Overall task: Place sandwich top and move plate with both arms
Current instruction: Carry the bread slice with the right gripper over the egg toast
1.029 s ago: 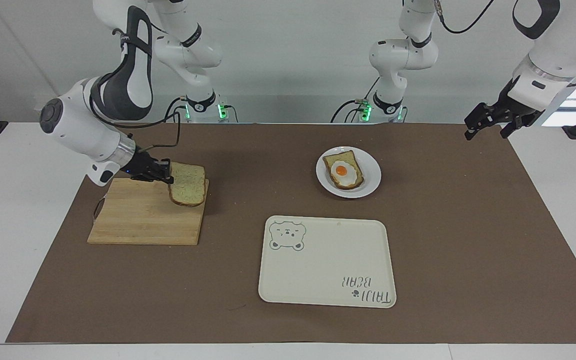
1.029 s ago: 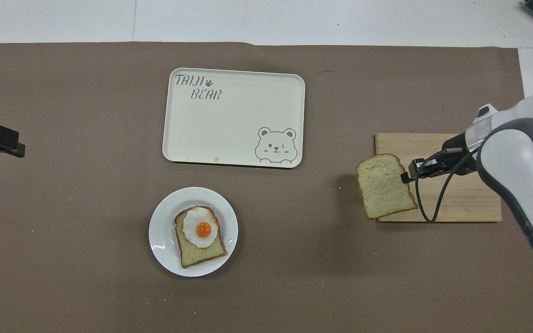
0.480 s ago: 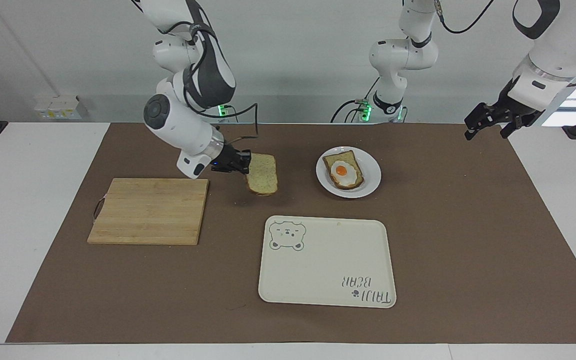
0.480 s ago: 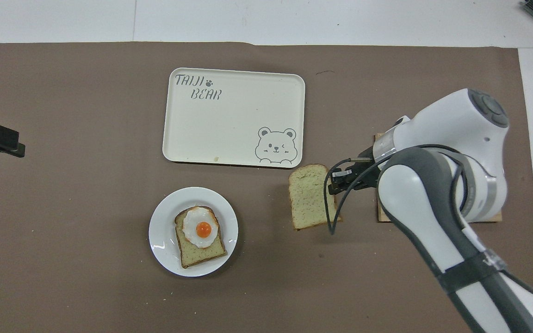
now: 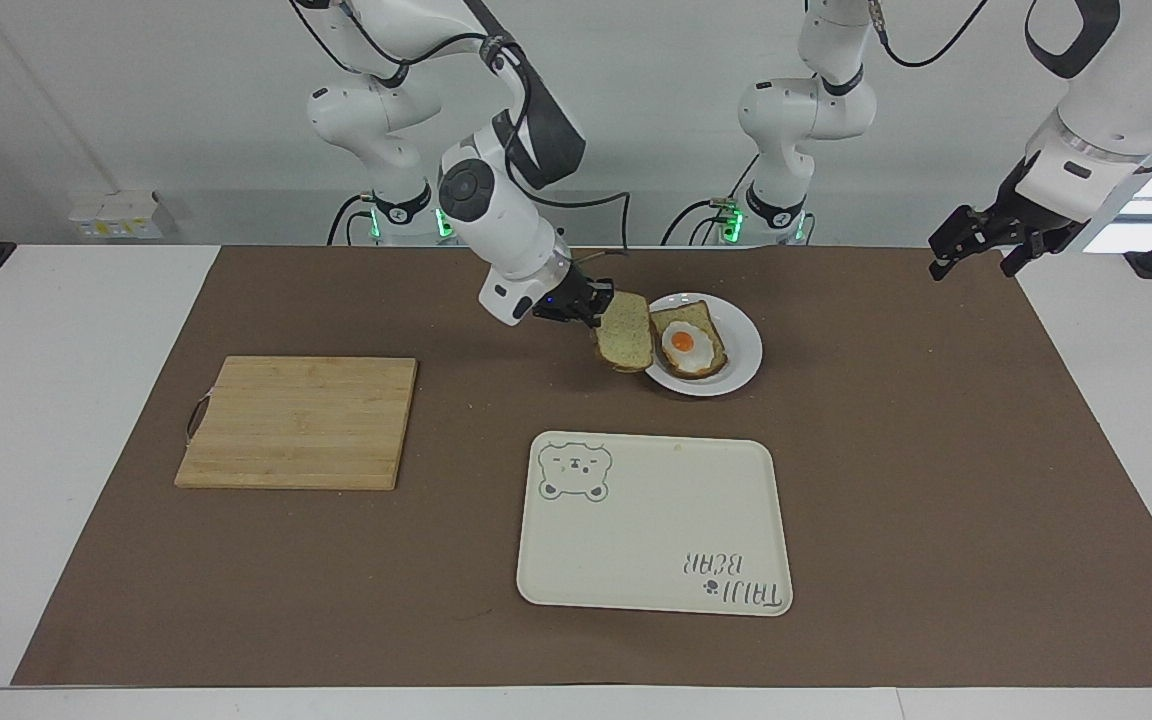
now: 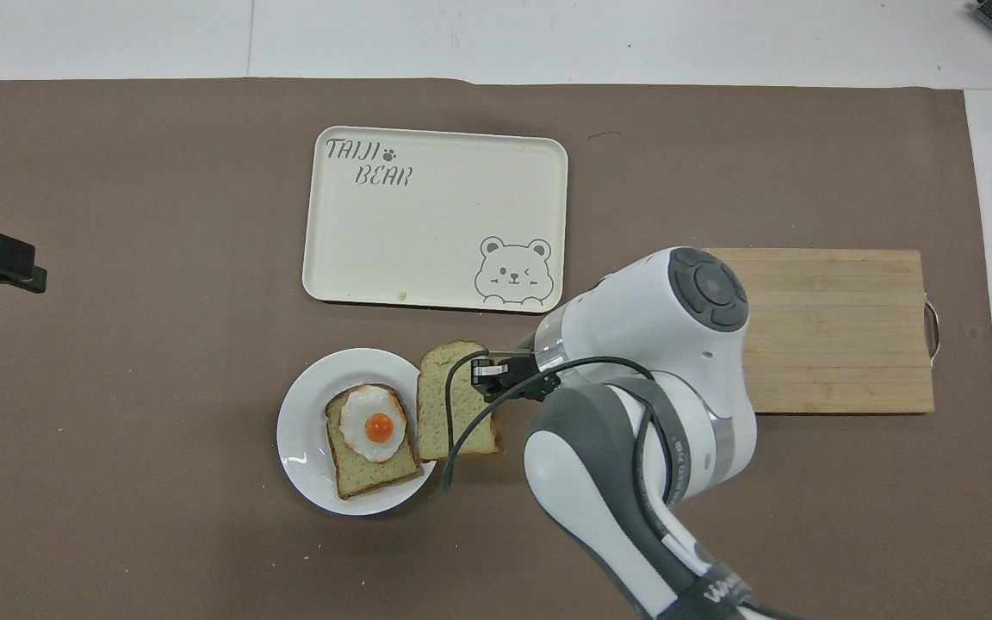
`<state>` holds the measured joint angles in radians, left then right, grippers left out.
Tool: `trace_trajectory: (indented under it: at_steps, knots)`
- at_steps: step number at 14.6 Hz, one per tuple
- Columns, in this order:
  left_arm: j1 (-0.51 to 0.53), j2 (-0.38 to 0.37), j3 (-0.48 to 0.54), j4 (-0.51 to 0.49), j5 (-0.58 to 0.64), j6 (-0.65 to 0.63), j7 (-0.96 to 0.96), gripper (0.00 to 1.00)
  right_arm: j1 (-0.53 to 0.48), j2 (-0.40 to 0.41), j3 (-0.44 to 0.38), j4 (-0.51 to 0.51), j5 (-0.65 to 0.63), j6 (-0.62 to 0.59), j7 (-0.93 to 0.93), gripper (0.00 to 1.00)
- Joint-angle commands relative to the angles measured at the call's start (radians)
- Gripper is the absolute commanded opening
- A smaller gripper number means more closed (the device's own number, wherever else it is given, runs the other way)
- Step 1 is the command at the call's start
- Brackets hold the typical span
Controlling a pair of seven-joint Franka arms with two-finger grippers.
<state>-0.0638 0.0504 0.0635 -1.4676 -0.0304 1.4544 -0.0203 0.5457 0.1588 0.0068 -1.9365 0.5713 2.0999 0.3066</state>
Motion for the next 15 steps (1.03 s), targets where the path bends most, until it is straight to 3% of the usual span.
trace_trajectory:
  at_steps: [1,7,15]
  knots:
    - [0.015,-0.017,-0.008,-0.008,-0.013,-0.009,-0.001,1.00,0.049,0.024,-0.005,-0.007,0.059,0.063,0.038,0.00]
    - [0.015,-0.017,-0.008,-0.008,-0.013,-0.009,-0.001,1.00,0.207,0.106,-0.005,-0.007,0.151,0.242,0.080,0.00]
    - [0.015,-0.017,-0.008,-0.008,-0.013,-0.009,-0.001,1.00,0.207,0.148,-0.007,0.005,0.148,0.275,0.017,0.00]
